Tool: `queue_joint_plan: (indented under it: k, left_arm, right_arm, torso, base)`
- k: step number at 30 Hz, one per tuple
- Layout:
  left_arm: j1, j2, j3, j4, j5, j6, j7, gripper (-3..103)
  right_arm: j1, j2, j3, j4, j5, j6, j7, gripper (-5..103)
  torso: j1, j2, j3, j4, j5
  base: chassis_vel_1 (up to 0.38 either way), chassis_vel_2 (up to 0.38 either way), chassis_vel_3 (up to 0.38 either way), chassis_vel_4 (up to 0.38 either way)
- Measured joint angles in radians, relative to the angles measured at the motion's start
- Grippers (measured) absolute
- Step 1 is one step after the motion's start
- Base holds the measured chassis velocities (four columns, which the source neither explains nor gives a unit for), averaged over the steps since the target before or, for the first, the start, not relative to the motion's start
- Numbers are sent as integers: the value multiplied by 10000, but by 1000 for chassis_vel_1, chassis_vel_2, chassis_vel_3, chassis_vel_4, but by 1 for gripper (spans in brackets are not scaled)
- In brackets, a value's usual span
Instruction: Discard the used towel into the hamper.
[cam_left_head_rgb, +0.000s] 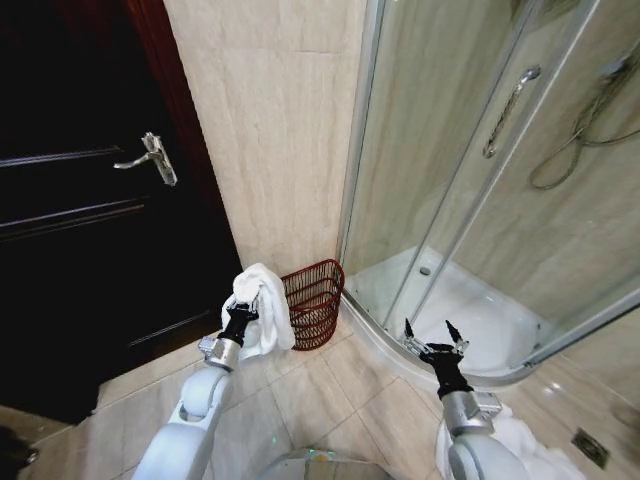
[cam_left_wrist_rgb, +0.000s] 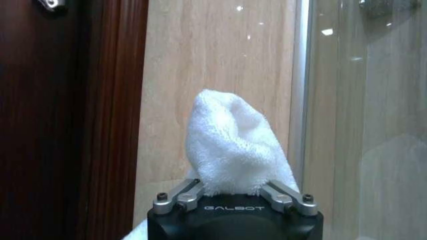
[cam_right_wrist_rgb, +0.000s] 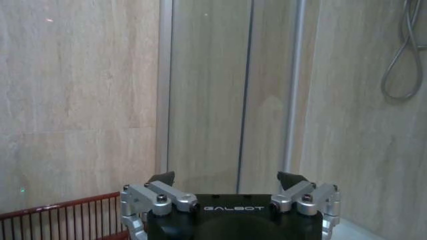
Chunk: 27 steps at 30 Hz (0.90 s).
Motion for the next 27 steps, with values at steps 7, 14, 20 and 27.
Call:
queue_joint_plan:
  k: [7,14,20,27]
  left_arm:
    - [-363,192,256,199,-50,121,70,10]
    - [-746,517,792,270,-158,246,354,10]
    - [-1757,763,1405,650,-331,620,267,10]
    - [-3921,979,1890,1674,-442,653,105,10]
  right_arm:
    - [25,-37,117,-125,241,211,-17,100]
    - [37,-60,238,-625,360,936,-80,100]
    - [24,106,193,-540,187,891,-76,100]
    - [-165,141,280,-329,102,807,-78,100]
  torso:
    - [7,2,4,-2,-1]
    - [5,7,4,0,1]
    - [3,10,4,0,0]
    - [4,10,7,-3,0]
  base:
    - [-88,87,90,-94]
    - [-23,23,11,-15]
    - [0,0,0,0]
    - [0,0,0,0]
